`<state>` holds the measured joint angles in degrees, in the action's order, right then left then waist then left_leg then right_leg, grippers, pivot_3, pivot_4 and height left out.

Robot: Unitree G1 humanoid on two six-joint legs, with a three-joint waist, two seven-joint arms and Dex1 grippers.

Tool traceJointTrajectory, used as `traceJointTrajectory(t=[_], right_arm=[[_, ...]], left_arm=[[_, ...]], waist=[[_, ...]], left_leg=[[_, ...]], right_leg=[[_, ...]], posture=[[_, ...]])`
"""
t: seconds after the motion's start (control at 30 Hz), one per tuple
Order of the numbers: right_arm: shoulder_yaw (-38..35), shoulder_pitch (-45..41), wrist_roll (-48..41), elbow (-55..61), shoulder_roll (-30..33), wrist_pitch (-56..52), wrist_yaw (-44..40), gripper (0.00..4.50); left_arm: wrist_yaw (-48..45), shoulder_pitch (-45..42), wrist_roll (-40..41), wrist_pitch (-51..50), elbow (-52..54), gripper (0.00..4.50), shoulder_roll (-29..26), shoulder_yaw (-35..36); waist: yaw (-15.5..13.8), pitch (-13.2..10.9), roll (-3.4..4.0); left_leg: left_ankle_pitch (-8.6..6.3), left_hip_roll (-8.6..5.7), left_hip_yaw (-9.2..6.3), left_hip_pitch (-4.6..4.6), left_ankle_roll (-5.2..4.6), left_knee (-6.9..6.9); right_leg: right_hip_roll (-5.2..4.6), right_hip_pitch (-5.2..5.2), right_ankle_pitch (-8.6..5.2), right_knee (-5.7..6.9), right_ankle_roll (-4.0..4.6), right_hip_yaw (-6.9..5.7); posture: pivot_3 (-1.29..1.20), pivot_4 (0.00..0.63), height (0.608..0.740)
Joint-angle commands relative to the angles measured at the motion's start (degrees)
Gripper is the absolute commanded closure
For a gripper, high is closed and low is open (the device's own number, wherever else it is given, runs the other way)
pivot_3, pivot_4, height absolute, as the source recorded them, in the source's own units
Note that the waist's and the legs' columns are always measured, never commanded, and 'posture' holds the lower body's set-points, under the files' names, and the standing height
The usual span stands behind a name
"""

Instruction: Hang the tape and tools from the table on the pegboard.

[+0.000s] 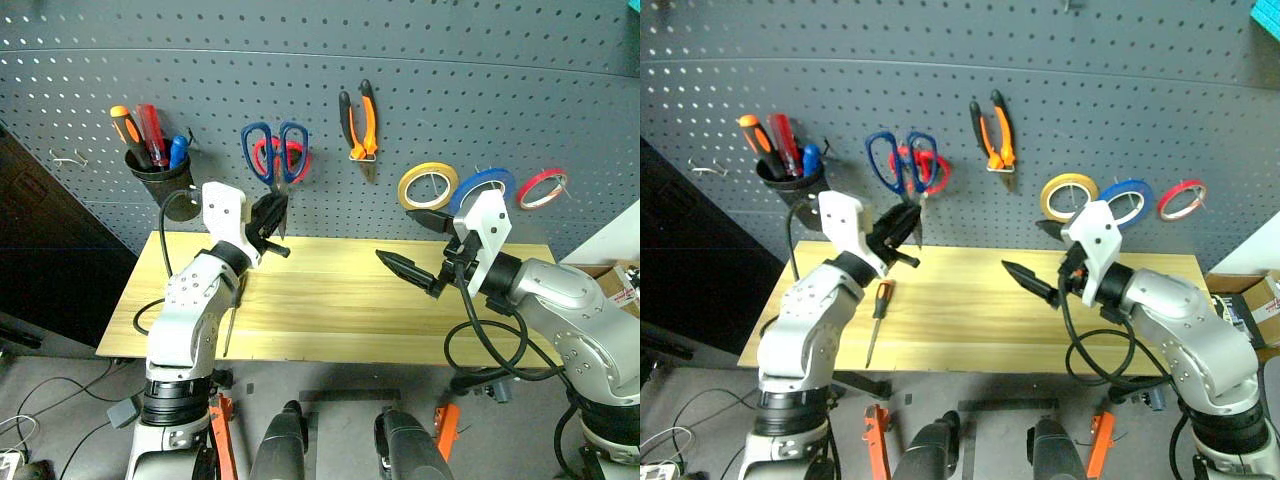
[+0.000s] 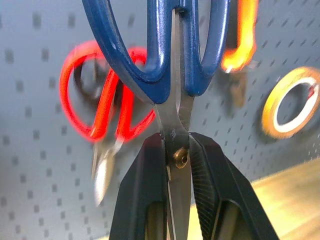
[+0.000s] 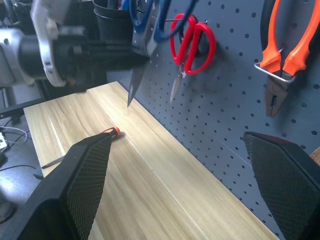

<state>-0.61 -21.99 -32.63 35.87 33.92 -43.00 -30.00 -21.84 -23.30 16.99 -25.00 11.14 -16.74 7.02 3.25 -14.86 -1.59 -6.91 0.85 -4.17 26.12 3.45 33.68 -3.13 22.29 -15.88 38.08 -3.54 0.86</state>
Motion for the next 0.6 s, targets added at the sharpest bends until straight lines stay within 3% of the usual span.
traceJointTrajectory(t=[0.03,0.6], right_arm=[[-0.03,-0.58,0.1,2.16,0.25,1.05,-0.41,0.0],[-0.05,-5.98,-1.16,3.52,-1.85,1.09,0.58,0.0]], left_arm=[[-2.08,-2.75,2.13,-0.37,-0.32,4.1,-1.02,0.3],[1.37,-4.43,4.43,-3.07,-5.81,4.1,0.97,3.52]], waist=[[-0.03,0.0,0.0],[0.08,0.0,0.0]], left_leg=[[0.0,0.0,0.0,0.0,0.0,0.0],[0.0,0.01,0.0,0.0,0.0,0.01]], right_leg=[[0.0,0.0,0.0,0.0,0.0,-0.01],[0.01,0.0,0.01,0.05,0.0,0.0]], posture=[[-0.11,0.219,0.74],[-0.12,0.22,0.74]])
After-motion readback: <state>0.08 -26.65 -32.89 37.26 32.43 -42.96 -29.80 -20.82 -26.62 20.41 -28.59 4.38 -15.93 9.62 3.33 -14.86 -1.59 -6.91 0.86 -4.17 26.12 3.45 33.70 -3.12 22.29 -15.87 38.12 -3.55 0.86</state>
